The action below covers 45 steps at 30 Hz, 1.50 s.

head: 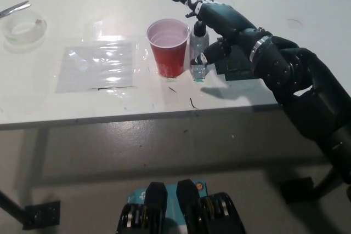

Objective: The robot uses its right hand to press the hand soap kept in the middle of the table to get liquid hand soap out

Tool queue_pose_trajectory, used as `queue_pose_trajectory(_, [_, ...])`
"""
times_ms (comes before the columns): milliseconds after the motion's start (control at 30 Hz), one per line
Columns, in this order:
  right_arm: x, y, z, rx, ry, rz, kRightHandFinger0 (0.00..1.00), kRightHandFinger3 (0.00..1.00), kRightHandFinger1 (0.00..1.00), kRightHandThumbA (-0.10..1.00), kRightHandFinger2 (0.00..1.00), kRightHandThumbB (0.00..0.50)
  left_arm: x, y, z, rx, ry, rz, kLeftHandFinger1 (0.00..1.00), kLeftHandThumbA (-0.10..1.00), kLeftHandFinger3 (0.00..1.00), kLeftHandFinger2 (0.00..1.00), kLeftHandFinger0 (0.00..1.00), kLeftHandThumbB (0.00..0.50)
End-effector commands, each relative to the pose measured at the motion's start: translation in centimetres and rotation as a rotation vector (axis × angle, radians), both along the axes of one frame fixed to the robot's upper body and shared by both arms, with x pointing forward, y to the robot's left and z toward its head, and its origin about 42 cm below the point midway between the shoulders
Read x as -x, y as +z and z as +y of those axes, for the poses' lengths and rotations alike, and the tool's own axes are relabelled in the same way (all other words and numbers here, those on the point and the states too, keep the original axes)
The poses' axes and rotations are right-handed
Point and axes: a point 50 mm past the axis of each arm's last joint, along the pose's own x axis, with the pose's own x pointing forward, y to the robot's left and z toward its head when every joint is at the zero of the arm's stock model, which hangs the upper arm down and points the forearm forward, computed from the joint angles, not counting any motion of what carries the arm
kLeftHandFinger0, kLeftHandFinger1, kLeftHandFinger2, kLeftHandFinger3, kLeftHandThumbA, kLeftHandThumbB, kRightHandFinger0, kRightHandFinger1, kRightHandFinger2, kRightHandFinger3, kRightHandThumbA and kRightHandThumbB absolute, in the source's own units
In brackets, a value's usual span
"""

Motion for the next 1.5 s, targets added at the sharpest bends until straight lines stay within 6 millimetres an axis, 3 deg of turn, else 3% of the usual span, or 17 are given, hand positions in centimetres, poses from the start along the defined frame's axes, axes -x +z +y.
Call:
queue_pose_trajectory(0, [-0.3, 2.8, 1.1, 0.054, 0.048, -0.118, 1.00, 1.00, 1.00, 1.00, 1.00, 0.426, 0.4, 2.2, 0.9, -0.058, 0.011, -0.035, 0.77, 0.81, 0.85, 0.78, 0.70, 0.048])
queue_pose_trajectory(67, [-0.3, 2.3, 1.4, 0.094, 0.052, -0.117, 1.00, 1.00, 1.00, 1.00, 1.00, 0.446, 0.2, 2.2, 1.0, -0.065, 0.013, -0.029, 0.76, 0.82, 0.85, 0.79, 0.69, 0.055])
queue_pose_trajectory(133, [-0.6, 1.2, 1.5, 0.132, 0.072, -0.135, 1.00, 1.00, 1.00, 1.00, 1.00, 0.430, 0.2, 2.4, 1.0, -0.070, 0.014, -0.029, 0.75, 0.83, 0.83, 0.77, 0.66, 0.062])
queue_pose_trajectory(333, [-0.8, 0.4, 1.7, 0.173, 0.088, -0.178, 1.00, 1.00, 1.00, 1.00, 1.00, 0.443, 0.1, 2.5, 1.1, -0.078, 0.005, -0.032, 0.73, 0.84, 0.82, 0.75, 0.66, 0.064])
queue_pose_trajectory(433, [-1.1, 0.1, 1.5, 0.213, 0.086, -0.197, 1.00, 1.00, 1.00, 1.00, 1.00, 0.500, 0.0, 2.4, 1.2, -0.081, 0.001, -0.036, 0.73, 0.85, 0.82, 0.75, 0.67, 0.066])
queue_pose_trajectory(533, [-1.1, -0.3, 1.1, 0.239, 0.084, -0.191, 1.00, 1.00, 1.00, 1.00, 1.00, 0.497, 0.0, 2.5, 1.1, -0.078, 0.002, -0.036, 0.72, 0.86, 0.82, 0.74, 0.66, 0.087])
queue_pose_trajectory(700, [-1.1, -0.5, 0.7, 0.233, 0.082, -0.182, 1.00, 1.00, 1.00, 1.00, 1.00, 0.492, 0.0, 2.5, 1.1, -0.072, 0.006, -0.038, 0.72, 0.87, 0.82, 0.74, 0.65, 0.070])
queue_pose_trajectory(900, [-0.9, -1.5, -0.2, 0.274, 0.073, -0.170, 1.00, 1.00, 1.00, 1.00, 1.00, 0.455, 0.3, 2.6, 0.8, -0.076, 0.012, -0.039, 0.74, 0.88, 0.85, 0.76, 0.66, 0.087])
queue_pose_trajectory(1033, [-0.6, -1.9, -0.7, 0.279, 0.045, -0.147, 1.00, 1.00, 1.00, 1.00, 1.00, 0.458, 0.2, 2.6, 0.9, -0.081, 0.012, -0.053, 0.76, 0.91, 0.87, 0.78, 0.70, 0.074])
queue_pose_trajectory(1100, [-0.4, -1.9, -0.7, 0.293, 0.039, -0.132, 1.00, 1.00, 1.00, 1.00, 1.00, 0.461, 0.2, 2.6, 0.9, -0.081, 0.010, -0.055, 0.75, 0.90, 0.88, 0.78, 0.67, 0.111])
queue_pose_trajectory(1300, [0.2, -2.6, -0.7, 0.293, 0.023, -0.075, 1.00, 1.00, 1.00, 1.00, 1.00, 0.492, 0.2, 2.6, 1.0, -0.082, 0.008, -0.066, 0.77, 0.91, 0.92, 0.79, 0.67, 0.113])
queue_pose_trajectory(1467, [0.8, -4.6, -0.2, 0.261, 0.012, -0.052, 1.00, 1.00, 1.00, 1.00, 1.00, 0.491, 0.1, 2.8, 0.8, -0.101, 0.011, -0.065, 0.77, 0.96, 0.95, 0.78, 0.68, 0.109])
